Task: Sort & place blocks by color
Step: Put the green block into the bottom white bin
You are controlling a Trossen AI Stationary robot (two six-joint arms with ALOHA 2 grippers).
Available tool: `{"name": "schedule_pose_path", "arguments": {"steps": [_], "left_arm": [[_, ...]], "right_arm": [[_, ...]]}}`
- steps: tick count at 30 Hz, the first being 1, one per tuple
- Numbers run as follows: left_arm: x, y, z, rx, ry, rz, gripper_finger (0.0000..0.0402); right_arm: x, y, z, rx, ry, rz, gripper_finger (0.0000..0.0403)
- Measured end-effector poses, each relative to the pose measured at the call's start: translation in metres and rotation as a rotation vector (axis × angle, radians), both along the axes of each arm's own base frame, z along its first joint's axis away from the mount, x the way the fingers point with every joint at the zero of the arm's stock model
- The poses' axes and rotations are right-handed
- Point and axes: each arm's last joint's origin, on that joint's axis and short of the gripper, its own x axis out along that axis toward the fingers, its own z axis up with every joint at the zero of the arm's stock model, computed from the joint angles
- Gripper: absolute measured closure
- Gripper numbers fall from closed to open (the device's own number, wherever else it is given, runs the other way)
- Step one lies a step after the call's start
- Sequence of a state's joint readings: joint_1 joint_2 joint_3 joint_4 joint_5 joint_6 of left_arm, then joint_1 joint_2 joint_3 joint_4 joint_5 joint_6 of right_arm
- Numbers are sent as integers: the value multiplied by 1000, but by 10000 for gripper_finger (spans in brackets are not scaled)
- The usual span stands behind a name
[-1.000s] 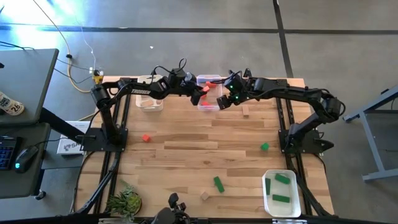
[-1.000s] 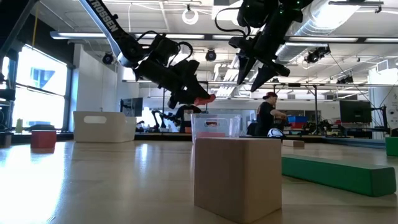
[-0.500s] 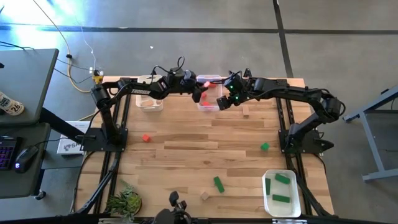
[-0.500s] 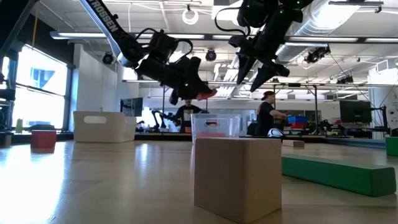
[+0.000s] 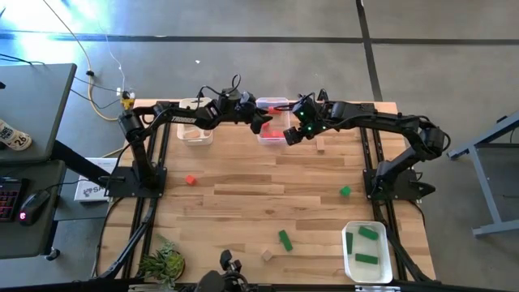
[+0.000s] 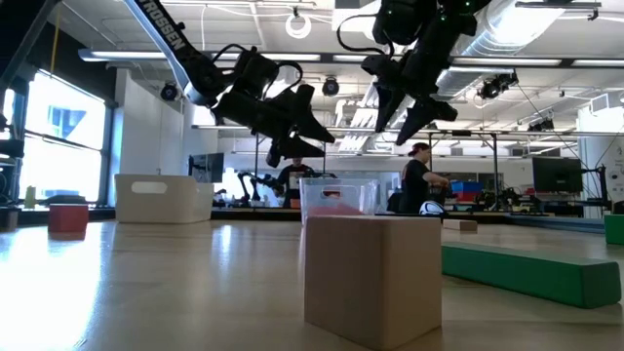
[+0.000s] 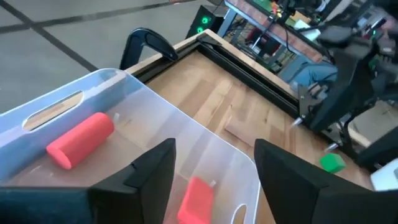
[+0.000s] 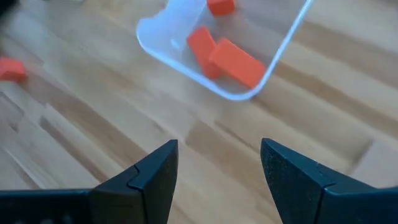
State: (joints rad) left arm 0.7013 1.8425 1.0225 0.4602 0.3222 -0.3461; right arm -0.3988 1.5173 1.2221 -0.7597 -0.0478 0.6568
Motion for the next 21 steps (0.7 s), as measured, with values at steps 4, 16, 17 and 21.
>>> {"name": "schedule_pose_path", "arguments": {"steps": [4,16,17,21], "left_arm": [[-6,3,10,-6,-27,15,195],[-23,-3,49,28,-69,-6,197],[-24,-5,52,26,-71,-16,197],[-26,-17,63,47,-42,-52,197]], "right_arm": [[-8,5,-5,69,87,26,190],[-30,42,-12,193,420,84,190],[-31,45,-12,195,437,95,190],[-33,60,-13,158,519,127,190]]}}
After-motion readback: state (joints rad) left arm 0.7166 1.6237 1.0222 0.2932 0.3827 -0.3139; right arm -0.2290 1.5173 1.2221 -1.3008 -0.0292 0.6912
